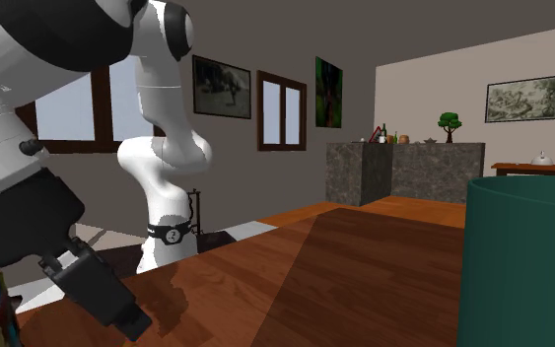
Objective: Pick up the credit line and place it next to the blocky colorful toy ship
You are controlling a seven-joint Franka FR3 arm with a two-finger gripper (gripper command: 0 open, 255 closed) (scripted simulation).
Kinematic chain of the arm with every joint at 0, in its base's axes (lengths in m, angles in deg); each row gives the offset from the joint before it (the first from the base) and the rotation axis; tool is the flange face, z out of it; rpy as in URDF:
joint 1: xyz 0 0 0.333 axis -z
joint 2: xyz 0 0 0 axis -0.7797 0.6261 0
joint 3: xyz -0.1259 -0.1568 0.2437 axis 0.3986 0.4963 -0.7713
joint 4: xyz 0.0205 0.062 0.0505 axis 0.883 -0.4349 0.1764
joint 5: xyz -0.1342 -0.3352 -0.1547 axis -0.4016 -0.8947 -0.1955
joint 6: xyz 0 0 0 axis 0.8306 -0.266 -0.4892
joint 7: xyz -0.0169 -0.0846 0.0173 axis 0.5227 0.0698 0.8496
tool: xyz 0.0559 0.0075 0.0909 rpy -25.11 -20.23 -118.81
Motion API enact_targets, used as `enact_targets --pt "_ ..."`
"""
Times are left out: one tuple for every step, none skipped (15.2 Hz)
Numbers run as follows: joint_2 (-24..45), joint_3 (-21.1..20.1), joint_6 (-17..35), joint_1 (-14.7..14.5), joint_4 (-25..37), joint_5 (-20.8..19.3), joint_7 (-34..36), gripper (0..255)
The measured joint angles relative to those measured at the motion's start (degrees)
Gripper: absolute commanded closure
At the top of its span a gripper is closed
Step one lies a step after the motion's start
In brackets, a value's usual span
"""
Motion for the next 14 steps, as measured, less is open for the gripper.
enact_targets --pt "-0.4 0.0 0.2 -0.1 -0.6 0.1 0.2 0" --pt "-0.8 -0.1 0.6 -0.2 -1.1 0.2 0.0 0" --pt "-1.0 -0.1 1.0 -0.1 -1.6 0.2 -0.3 0" --pt "0.0 0.0 0.3 0.1 -0.2 0.0 -0.1 0" --pt "0.9 0.2 -0.8 0.4 1.3 -0.3 -0.2 0" --pt "1.7 0.4 -2.6 0.7 2.7 -0.6 -0.1 0" --pt "2.2 0.7 -4.4 1.1 3.8 -1.0 0.0 0" --pt "2.7 0.9 -6.1 1.5 5.0 -1.3 0.2 0" --pt "3.0 1.0 -7.1 1.7 6.0 -1.5 0.3 0" --pt "3.0 1.0 -7.6 1.8 6.2 -1.6 0.4 0" --pt "3.0 1.1 -7.8 1.8 6.4 -1.6 0.5 0" --pt "3.0 1.1 -8.0 1.8 6.5 -1.6 0.5 0" --pt "3.0 1.1 -8.0 1.8 6.5 -1.6 0.5 0" --pt "3.0 1.1 -8.1 1.8 6.5 -1.6 0.5 0"
